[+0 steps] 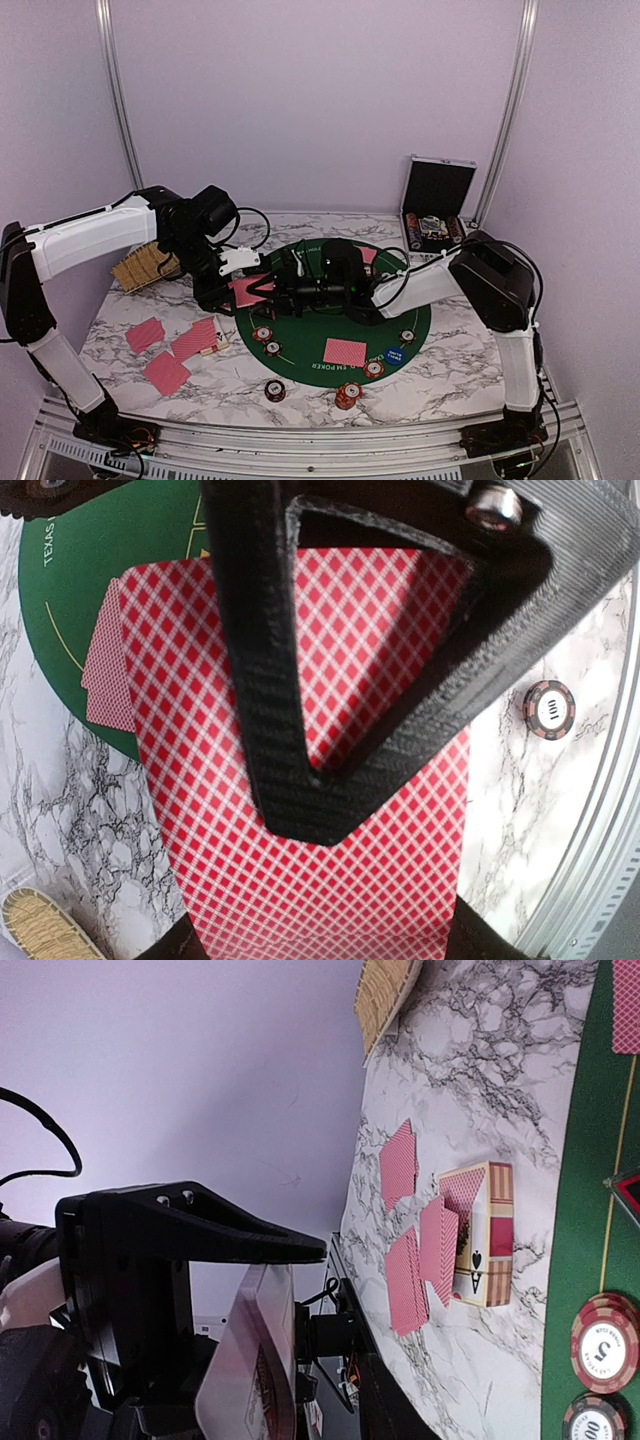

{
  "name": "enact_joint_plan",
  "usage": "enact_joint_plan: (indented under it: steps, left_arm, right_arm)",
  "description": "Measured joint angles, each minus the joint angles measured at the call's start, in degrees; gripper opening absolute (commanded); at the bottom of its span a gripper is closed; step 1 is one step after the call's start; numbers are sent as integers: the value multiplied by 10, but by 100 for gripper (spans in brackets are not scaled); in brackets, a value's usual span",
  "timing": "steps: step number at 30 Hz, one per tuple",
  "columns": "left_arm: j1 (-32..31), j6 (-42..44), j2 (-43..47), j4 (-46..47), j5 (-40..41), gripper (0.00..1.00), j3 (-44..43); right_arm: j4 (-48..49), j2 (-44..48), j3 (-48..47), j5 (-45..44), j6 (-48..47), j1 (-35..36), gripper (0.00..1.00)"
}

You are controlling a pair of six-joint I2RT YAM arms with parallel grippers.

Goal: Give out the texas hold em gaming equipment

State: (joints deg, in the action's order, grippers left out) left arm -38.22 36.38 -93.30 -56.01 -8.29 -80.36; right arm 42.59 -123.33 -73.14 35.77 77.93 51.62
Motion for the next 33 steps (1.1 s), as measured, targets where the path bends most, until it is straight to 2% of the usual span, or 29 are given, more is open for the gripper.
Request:
enact_joint_plan:
  steps: [9, 23, 33]
  left_arm:
    - [0, 0, 0, -3, 0, 65, 0]
    - [0, 0, 0, -3, 0, 64, 2]
    - [0, 0, 0, -3, 0, 64, 2]
  right_arm:
    - [-4, 16, 26, -2, -3, -14, 32]
    - [0, 66, 69, -2, -1, -26, 0]
    - [3, 174, 188, -1, -5, -68, 0]
